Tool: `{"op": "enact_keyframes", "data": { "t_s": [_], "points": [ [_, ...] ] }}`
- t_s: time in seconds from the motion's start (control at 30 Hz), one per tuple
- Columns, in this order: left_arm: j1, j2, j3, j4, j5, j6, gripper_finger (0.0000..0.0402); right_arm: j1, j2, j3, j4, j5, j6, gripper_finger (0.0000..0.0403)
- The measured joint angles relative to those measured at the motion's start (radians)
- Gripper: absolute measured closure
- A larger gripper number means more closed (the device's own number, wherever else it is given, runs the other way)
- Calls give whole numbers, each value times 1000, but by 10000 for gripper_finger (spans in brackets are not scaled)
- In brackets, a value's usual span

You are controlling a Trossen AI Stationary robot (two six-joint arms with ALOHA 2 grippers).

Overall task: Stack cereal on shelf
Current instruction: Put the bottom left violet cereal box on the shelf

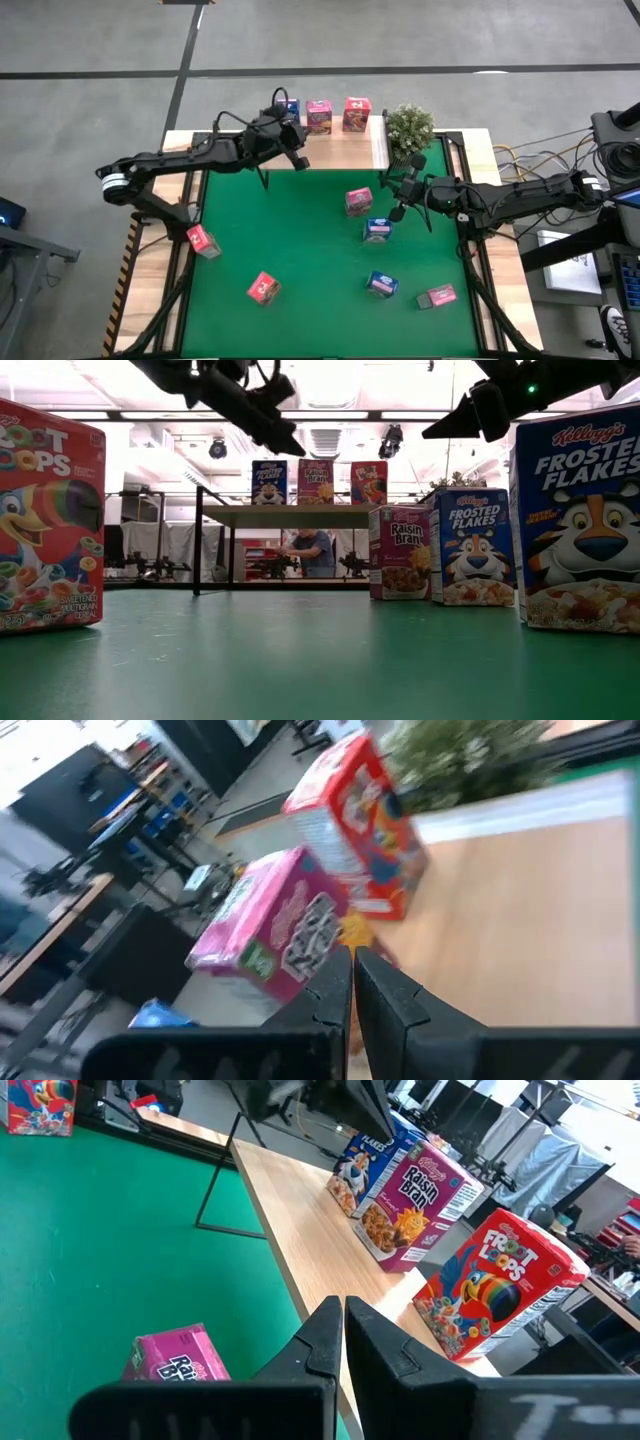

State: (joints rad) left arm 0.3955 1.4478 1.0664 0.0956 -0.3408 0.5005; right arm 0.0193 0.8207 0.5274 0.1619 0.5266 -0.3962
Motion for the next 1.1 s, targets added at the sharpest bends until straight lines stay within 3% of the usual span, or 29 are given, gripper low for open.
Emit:
{"op": "enact_keyframes", "data": {
  "t_s": [0.33,1.1],
  "points": [
    [39,45,0,97,-27,0,402,0,0,0,0,0,-5,394],
    [75,48,0,122,-12,-3,402,0,0,0,0,0,-5,394]
  ]
}}
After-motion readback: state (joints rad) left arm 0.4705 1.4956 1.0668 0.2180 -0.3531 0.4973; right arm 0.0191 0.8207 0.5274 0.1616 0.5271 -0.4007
